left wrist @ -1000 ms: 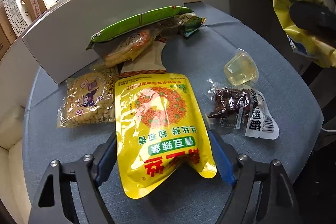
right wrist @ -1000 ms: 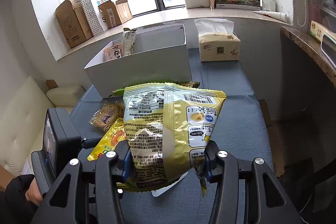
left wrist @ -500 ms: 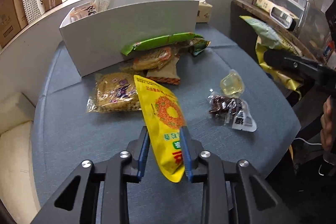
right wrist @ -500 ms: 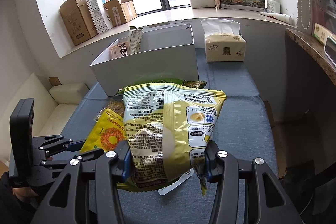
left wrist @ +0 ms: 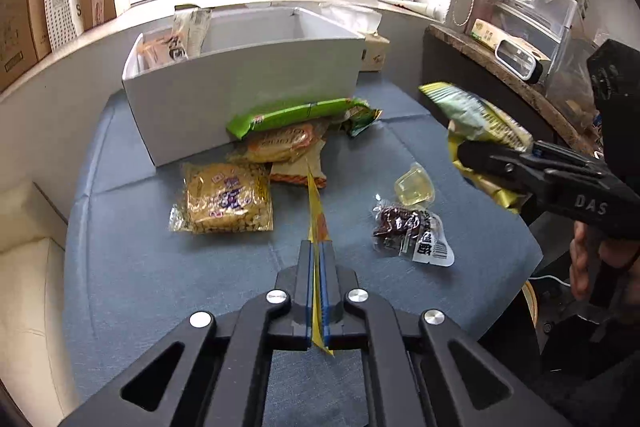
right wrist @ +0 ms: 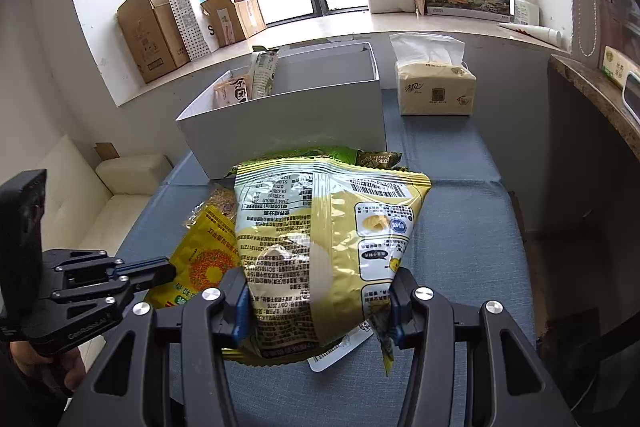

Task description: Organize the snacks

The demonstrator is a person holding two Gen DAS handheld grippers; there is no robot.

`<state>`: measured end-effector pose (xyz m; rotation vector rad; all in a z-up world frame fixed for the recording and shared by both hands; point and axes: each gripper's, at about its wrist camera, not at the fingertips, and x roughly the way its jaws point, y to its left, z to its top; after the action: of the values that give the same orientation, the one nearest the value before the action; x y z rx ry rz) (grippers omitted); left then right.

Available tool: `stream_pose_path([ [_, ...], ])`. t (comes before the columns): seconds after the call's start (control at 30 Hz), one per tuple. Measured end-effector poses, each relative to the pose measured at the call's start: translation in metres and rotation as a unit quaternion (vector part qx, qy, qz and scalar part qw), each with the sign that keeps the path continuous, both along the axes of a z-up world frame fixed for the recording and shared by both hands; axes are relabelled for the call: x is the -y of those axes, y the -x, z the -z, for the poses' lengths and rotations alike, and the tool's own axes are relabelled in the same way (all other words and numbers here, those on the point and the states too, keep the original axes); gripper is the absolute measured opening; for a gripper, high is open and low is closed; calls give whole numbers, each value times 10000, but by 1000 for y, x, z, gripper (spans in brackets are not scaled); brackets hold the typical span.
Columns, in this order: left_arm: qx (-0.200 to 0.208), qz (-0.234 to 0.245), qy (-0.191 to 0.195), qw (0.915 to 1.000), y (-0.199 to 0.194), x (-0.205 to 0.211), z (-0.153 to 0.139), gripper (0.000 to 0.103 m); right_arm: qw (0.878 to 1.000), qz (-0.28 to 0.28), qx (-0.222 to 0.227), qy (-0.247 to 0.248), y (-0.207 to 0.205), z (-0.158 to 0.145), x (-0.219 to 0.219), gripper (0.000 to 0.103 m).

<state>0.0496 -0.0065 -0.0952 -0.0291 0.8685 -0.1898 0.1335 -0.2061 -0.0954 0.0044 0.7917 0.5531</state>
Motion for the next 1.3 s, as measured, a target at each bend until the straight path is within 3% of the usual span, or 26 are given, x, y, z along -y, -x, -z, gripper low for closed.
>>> stream_pose_path([
  [0.13,219,151,-153,9995,4,7,-18,3,10000,-46,26,4,2,-1,-3,55],
  [0.2,84,215,-268,9994,0,7,-12,3,10000,-59,14,10,1,1,-4,55],
  [0.27,-7,-13,-411,9992,-4,-1,-2,5,10000,-60,0,6,2,2,-4,55],
  [0.33,-293,-203,-455,9983,-11,-9,12,43,10000,-72,-33,-5,1,4,-4,55],
  [0.37,-360,-217,-463,9980,-14,-12,18,84,10000,-72,-40,1,0,4,-4,55],
  [0.4,-300,-233,-512,9980,-15,-14,22,102,10000,-79,-47,-2,0,5,-4,55],
  [0.53,-357,50,-881,9955,-22,-7,40,103,9999,-130,-80,17,0,8,-7,55],
  [0.87,-772,-57,-992,9921,-55,-12,86,103,9999,-126,-117,-4,-2,11,-6,55],
  [1.07,-850,-133,-591,9945,-57,-21,93,101,9998,-136,-127,-5,0,11,-6,55],
  [1.13,-801,-147,-630,9947,-54,-23,89,91,9998,-151,-136,1,1,12,-8,55],
  [1.23,-798,-2,-600,9950,-49,-18,80,38,9997,-183,-151,13,2,14,-10,55],
  [1.27,-792,16,-620,9949,-47,-16,79,25,9997,-194,-157,20,0,15,-10,55],
  [1.3,-768,-16,-696,9946,-45,-14,78,25,9997,-200,-153,26,1,15,-11,55],
])
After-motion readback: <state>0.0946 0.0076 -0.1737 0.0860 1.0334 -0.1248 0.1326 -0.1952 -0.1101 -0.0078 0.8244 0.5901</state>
